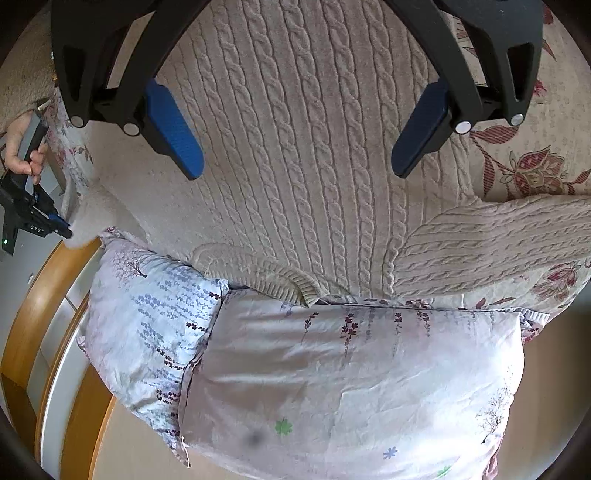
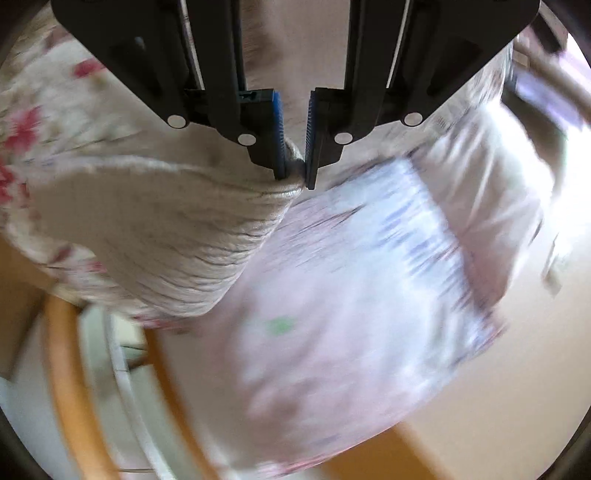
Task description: Fold small clothes
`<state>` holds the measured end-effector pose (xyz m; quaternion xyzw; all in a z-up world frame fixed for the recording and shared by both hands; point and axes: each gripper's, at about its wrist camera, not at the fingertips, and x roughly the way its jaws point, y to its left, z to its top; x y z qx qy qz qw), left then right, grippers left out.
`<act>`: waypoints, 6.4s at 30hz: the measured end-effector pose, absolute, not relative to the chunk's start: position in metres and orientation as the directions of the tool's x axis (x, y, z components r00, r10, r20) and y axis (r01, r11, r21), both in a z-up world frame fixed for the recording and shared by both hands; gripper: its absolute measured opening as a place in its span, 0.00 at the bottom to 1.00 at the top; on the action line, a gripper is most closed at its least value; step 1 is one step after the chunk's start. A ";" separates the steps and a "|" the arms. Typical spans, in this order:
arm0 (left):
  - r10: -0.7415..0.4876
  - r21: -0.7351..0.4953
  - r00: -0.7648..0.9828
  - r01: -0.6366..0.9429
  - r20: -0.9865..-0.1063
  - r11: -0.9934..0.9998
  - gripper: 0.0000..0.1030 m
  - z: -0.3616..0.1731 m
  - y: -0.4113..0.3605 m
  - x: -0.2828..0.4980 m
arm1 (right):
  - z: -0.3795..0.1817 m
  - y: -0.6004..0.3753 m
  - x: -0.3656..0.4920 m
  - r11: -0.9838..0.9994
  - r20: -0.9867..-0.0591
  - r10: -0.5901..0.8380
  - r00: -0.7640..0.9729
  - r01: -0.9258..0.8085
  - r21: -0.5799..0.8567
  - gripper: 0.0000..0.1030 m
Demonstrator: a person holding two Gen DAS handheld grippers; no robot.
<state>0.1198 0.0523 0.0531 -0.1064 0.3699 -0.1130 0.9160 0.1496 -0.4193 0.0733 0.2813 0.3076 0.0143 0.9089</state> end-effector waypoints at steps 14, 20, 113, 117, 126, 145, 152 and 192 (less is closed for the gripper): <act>-0.304 -0.265 0.709 0.169 -0.637 0.949 0.98 0.058 0.046 0.111 | 0.017 -0.339 0.149 0.809 -0.668 0.431 0.606 0.068 0.584 0.65; -0.316 -0.275 0.704 0.177 -0.635 0.945 0.98 0.054 0.042 0.117 | 0.021 -0.425 0.122 0.597 -0.569 0.420 0.707 0.257 0.760 0.65; -0.321 -0.666 0.743 -0.219 -0.587 0.713 0.39 0.037 0.238 0.115 | 0.012 -0.367 0.100 0.734 -0.605 0.292 0.740 0.232 0.638 0.59; -0.219 -0.659 0.730 -0.391 -0.647 0.642 0.36 0.021 0.299 0.098 | 0.016 -0.354 0.098 0.743 -0.584 0.344 0.735 0.168 0.648 0.59; -0.197 -0.765 0.769 -0.499 -0.608 0.408 0.30 -0.009 0.341 0.103 | 0.017 -0.336 0.102 0.758 -0.583 0.386 0.715 0.115 0.642 0.59; -0.325 -0.863 0.879 -0.167 -0.350 0.476 0.06 0.069 0.262 0.144 | 0.019 -0.335 0.096 0.783 -0.568 0.373 0.733 0.079 0.617 0.61; -0.600 -0.868 0.746 0.061 -0.288 0.493 0.06 0.066 0.128 0.192 | 0.019 -0.338 0.087 0.782 -0.573 0.366 0.734 0.092 0.617 0.61; -0.635 -0.460 0.379 0.457 -0.673 0.761 0.20 0.053 -0.099 0.224 | 0.016 -0.354 0.082 0.764 -0.570 0.368 0.735 0.111 0.636 0.62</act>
